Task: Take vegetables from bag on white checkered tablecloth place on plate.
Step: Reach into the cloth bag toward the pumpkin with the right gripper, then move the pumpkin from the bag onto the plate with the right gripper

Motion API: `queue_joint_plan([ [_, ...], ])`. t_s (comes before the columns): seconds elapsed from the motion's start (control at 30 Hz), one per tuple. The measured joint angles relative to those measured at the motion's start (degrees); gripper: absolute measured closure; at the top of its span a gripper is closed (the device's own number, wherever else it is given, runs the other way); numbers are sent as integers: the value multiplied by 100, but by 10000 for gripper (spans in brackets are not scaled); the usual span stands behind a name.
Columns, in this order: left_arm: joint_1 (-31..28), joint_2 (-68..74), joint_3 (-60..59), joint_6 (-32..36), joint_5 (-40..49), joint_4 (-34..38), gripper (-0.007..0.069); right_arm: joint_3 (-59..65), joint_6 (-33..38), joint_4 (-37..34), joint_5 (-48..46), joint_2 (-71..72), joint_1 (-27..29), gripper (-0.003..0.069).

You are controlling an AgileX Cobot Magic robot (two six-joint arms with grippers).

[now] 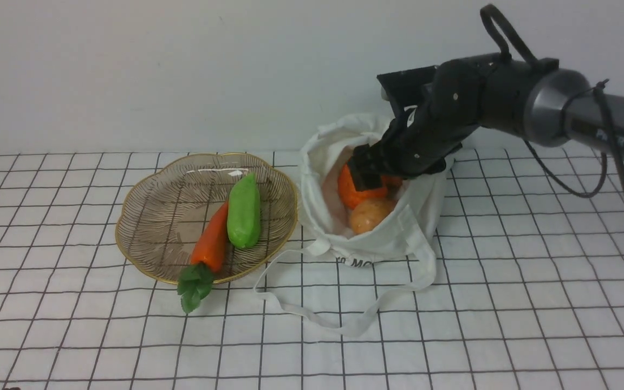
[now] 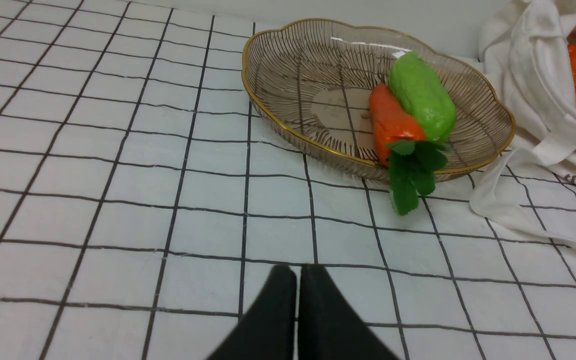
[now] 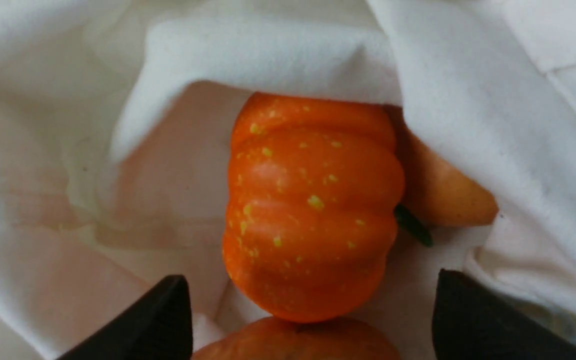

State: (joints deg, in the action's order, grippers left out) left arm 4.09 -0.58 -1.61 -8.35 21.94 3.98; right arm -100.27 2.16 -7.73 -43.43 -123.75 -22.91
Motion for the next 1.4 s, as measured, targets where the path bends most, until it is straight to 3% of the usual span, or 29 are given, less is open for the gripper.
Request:
queue_joint_plan([
  [0.6, 0, 0, 0, 0, 0, 0, 632, 0, -21, -130, 655, -592, 0, 71],
  [0.77, 0, 0, 0, 0, 0, 0, 632, -80, -28, -111, 580, -614, 0, 173],
  [1.0, 0, 0, 0, 0, 0, 0, 632, -546, -23, 39, -268, -559, 0, 171],
  [1.23, 0, 0, 0, 0, 0, 0, 632, -1543, -23, 175, -2338, -192, 0, 171],
  [1.4, 0, 0, 0, 0, 0, 0, 632, -1954, -23, 148, -2735, 38, 11, 171],
])
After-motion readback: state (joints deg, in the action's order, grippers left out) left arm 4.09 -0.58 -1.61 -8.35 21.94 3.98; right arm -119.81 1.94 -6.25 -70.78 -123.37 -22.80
